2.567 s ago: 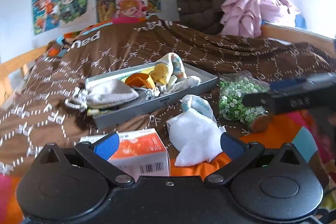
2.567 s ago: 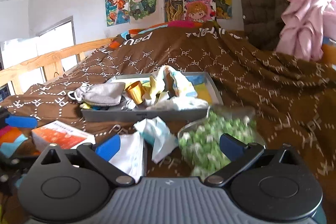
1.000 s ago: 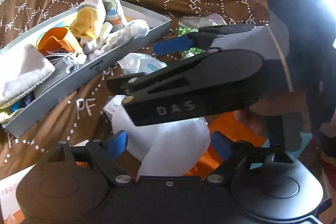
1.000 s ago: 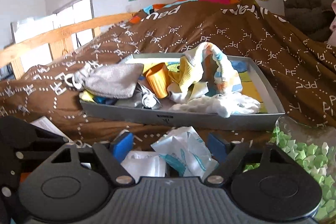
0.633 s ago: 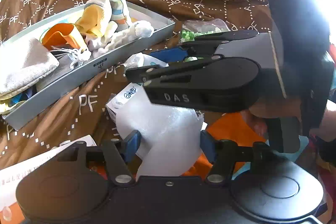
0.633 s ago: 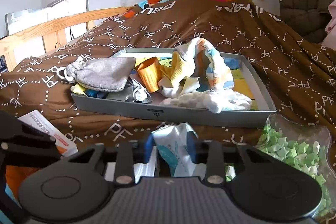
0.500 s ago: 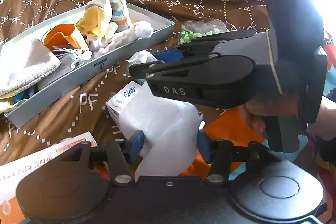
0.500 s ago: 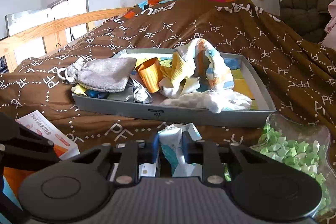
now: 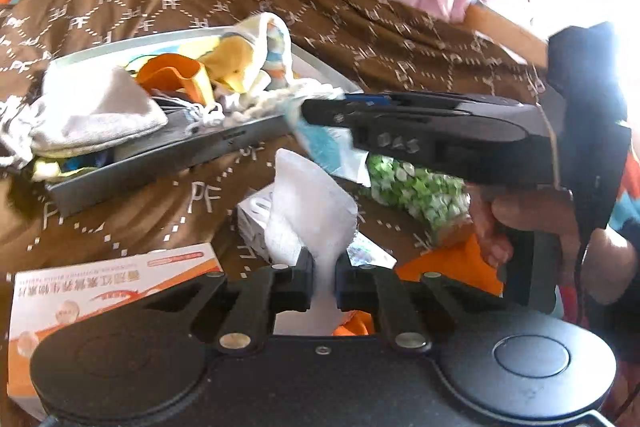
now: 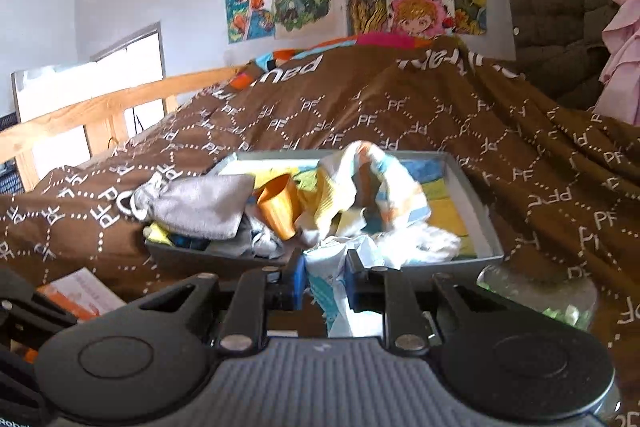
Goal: Organize soft objects
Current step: 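Carry the white tissue pack with the left gripper over the tray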
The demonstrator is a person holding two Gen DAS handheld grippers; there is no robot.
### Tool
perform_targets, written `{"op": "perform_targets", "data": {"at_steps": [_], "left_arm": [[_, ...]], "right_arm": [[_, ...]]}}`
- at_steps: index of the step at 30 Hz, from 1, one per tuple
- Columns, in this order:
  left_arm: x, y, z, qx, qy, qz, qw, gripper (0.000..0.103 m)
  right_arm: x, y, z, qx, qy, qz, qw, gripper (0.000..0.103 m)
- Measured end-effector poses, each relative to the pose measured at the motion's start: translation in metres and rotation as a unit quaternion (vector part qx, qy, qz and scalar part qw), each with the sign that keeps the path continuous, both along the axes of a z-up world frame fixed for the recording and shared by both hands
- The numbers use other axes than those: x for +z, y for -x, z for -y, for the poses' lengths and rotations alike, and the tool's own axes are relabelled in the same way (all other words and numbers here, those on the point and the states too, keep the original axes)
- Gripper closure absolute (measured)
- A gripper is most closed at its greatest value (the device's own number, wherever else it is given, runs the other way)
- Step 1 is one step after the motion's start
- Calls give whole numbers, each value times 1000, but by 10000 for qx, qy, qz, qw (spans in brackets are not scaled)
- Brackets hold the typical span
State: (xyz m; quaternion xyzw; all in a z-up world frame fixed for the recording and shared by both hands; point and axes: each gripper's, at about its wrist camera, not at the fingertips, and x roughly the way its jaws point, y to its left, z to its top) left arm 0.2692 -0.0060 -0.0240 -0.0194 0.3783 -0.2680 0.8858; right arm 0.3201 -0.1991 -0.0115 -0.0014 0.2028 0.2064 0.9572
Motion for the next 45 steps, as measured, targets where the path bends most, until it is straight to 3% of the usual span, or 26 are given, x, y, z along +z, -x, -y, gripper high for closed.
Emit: {"op": "perform_targets", "data": {"at_steps": [5,11,18,21,27,33,45], "left_arm": [[1,4,-5,48,149,71,9999,94],[17,-8,-6,91,354,516,9980,94],[46,-59,-4,287,547,1339,9891,93],[56,-91,-1,422,559,1549,9854,93],[48,-157,-5,934,715,1362,9837,93],[33,-195,-3,1205,926,1020,9831,92],[-5,-210,8,1127,1218,495,9849,91]], "right_arm": [[1,0,3,-20,-129,95,9999,80],[14,3,4,-37,-43,448,9990,80],[49,-28,12,-250,318,718,9966,80],[57,-55,13,-389,529,560,9963,80],[53,-115,21,-690,252,-162,9972,80],[32,-154,25,-865,127,-734,9935,79],[16,-156,23,-809,194,-913,9923,69]]}}
